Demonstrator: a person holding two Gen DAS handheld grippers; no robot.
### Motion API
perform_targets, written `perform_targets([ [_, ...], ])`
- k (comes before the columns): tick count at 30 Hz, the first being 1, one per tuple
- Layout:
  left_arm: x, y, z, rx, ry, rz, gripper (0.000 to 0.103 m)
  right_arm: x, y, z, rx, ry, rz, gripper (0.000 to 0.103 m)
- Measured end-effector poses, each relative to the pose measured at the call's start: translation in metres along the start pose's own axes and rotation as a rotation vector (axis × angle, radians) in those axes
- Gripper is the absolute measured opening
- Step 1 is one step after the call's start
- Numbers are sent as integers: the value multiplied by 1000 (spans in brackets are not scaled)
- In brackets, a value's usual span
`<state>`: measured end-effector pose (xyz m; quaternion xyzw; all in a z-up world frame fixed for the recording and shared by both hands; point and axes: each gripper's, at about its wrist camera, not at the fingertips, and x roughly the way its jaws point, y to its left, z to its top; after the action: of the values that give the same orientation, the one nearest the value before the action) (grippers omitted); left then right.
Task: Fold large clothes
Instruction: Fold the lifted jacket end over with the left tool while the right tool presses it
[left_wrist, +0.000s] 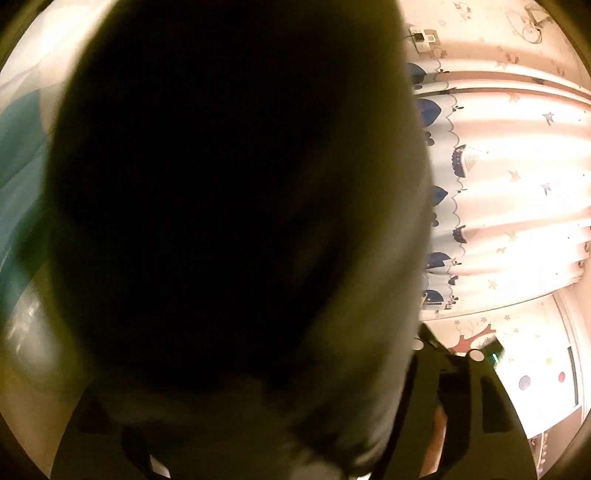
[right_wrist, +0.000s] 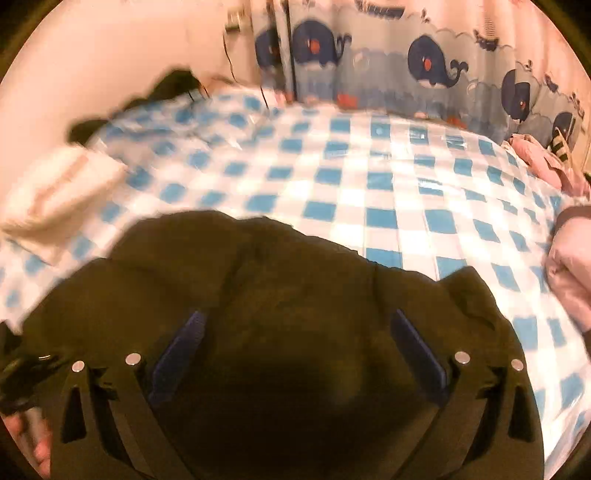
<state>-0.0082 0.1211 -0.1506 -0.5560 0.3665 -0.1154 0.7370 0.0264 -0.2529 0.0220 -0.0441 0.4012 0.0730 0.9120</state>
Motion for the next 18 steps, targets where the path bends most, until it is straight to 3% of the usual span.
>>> perform_targets([
  [3, 4, -3, 1, 14, 1, -1, 62, 60, 21, -14, -107, 164, -37, 97],
  [4, 5, -4, 1, 23, 3, 2, 54, 68, 24, -17, -115, 182, -26, 97],
  [7, 5, -3, 1, 31, 12, -8, 41, 45, 11, -15, -65, 129, 26, 97],
  [11, 1, -5, -1, 63, 1, -10, 34, -10, 4, -29, -69, 37, 27, 97],
  [13, 9, -16, -15, 83, -8, -3, 33, -14, 6, -44, -92, 52, -5, 97],
  [16, 10, -27, -24, 114, -17, 14, 32, 17, 13, -62, -132, 125, -24, 97],
  [18, 9, -35, -27, 149, -22, 34, 30, 21, 13, -59, -119, 140, -28, 97],
])
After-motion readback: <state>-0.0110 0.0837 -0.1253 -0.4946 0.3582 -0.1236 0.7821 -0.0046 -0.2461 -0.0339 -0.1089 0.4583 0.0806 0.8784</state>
